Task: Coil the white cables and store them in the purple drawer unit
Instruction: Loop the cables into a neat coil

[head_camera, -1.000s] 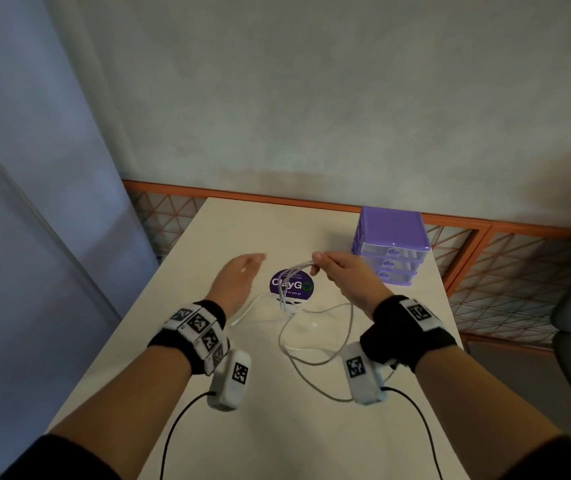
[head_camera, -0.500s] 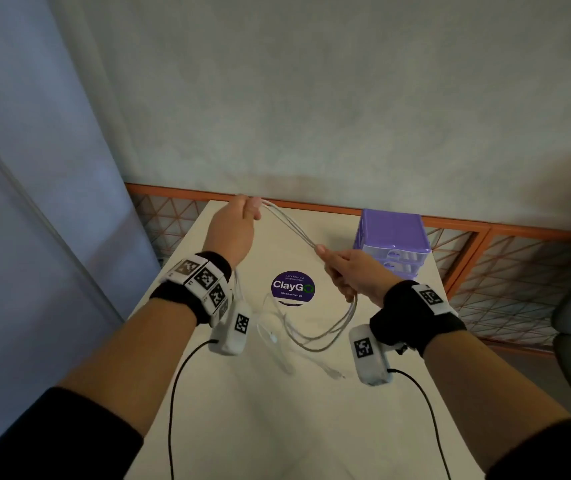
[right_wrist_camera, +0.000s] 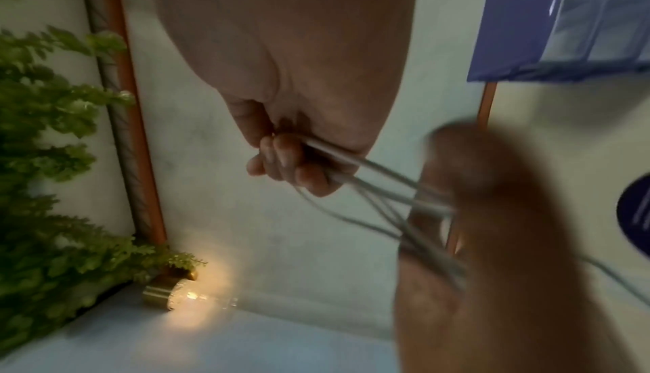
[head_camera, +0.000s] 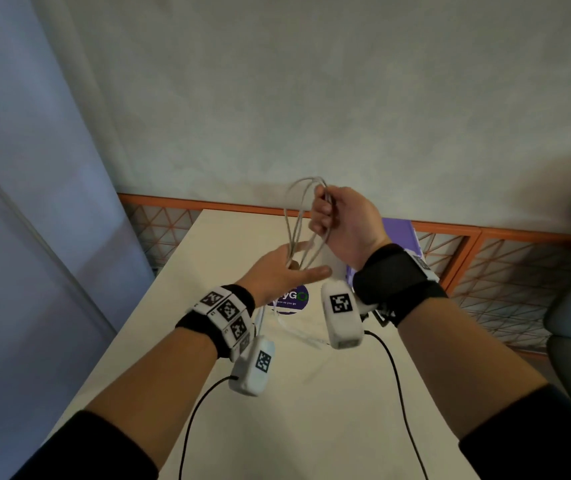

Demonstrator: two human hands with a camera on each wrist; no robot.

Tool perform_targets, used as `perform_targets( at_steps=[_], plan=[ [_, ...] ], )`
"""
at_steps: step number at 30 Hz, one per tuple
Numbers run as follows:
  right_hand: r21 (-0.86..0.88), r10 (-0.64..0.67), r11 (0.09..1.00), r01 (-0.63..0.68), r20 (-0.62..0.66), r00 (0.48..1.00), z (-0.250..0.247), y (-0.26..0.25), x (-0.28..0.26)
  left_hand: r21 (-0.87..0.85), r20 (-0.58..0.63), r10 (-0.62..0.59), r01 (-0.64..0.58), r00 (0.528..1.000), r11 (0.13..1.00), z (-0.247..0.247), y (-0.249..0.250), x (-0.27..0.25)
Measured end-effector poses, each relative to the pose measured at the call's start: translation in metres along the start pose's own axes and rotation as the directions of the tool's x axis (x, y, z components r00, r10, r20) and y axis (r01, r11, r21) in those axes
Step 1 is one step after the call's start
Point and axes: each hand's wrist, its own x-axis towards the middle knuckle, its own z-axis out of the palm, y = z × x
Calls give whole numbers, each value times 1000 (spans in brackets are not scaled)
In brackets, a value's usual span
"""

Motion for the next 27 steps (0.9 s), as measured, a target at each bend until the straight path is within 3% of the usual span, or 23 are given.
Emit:
perform_targets(
  at_steps=[2, 5, 8, 11, 13, 16, 19, 20, 22, 24, 27],
  plan=[
    [-33, -1, 999, 4, 90, 996, 7, -5, -2, 64, -54, -19, 22, 998, 998, 5, -4, 7],
    [-300, -6, 954, 29, 75, 997, 6, -14, -8, 185, -128, -16, 40, 992, 982, -1, -10, 13],
    [-551, -122, 828, 101, -1, 993, 7, -30, -8, 279, -103, -34, 62, 994, 958, -11, -14, 12],
    [-762, -330, 633, 134, -108, 938, 8, -54, -6, 338, -64, -70, 87, 996, 937, -17, -24, 6],
    [-849, -418, 505, 157, -81, 905, 6, -66, -6, 314, -40, -73, 81, 997, 946, -19, -27, 2],
    [-891, -447, 404, 209, 7, 895, 3, -71, -6, 256, -8, -62, 61, 998, 965, -22, -19, 1],
    [-927, -463, 319, 199, 30, 886, 0, -69, 2, 31, 24, -83, 83, 996, 996, -29, -19, 3],
    [-928, -469, 322, 187, 15, 883, -2, -69, 5, -35, 43, -93, 94, 995, 995, -32, -20, 2],
    [-889, -445, 434, 147, -70, 893, -7, -67, 6, -82, 75, -93, 99, 993, 992, -35, -19, -1],
    [-814, -410, 569, 113, -162, 898, -10, -64, 3, 13, 72, -53, 52, 996, 999, -35, -16, -3],
    [-809, -451, 576, 118, -195, 871, -8, -64, 3, 196, 98, 36, -54, 995, 979, -32, -13, -7]
  ],
)
